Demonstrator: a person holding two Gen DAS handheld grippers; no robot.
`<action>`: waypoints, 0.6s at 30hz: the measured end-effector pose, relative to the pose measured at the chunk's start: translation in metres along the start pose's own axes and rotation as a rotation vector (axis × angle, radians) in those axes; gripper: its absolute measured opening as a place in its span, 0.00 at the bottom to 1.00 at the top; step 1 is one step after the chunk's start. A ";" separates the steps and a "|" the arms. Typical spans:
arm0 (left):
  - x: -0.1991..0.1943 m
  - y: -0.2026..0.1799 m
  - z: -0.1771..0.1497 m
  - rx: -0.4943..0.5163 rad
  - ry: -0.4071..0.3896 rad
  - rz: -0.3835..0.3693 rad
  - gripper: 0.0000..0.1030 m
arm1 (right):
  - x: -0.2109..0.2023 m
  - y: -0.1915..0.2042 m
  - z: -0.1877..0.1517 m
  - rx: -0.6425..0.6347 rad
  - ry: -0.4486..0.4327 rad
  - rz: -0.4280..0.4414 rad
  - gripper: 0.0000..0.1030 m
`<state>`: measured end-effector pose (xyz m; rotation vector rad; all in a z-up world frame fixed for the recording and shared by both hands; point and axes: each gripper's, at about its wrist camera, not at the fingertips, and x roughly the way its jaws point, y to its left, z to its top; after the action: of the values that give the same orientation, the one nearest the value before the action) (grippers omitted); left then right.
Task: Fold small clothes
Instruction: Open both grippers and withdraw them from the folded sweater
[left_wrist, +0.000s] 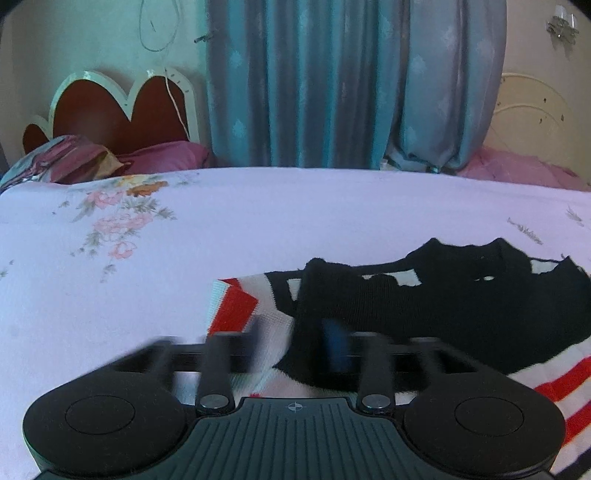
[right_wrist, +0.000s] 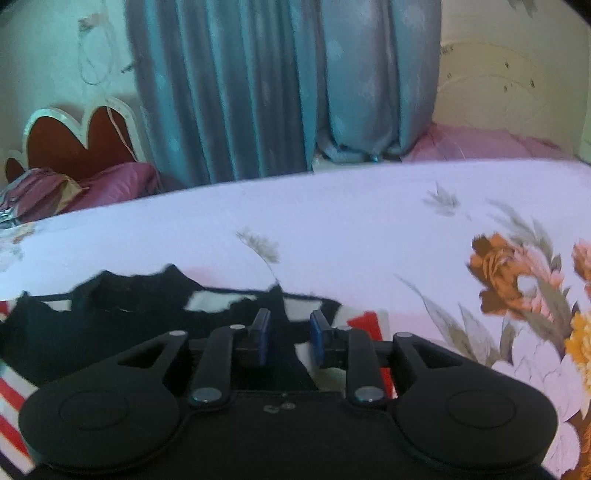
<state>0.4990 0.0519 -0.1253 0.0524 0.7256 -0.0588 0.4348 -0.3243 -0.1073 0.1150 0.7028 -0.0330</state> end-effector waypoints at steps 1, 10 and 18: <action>-0.004 0.000 -0.001 0.001 -0.011 0.000 0.64 | -0.004 0.004 0.001 -0.008 -0.007 0.016 0.23; -0.043 -0.035 -0.007 0.081 -0.025 -0.082 0.64 | -0.017 0.059 -0.014 -0.121 0.029 0.149 0.23; -0.039 -0.065 -0.025 0.107 0.040 -0.115 0.64 | -0.023 0.088 -0.032 -0.160 0.069 0.179 0.23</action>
<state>0.4484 -0.0095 -0.1201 0.1147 0.7644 -0.2068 0.4027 -0.2336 -0.1087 0.0253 0.7590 0.1990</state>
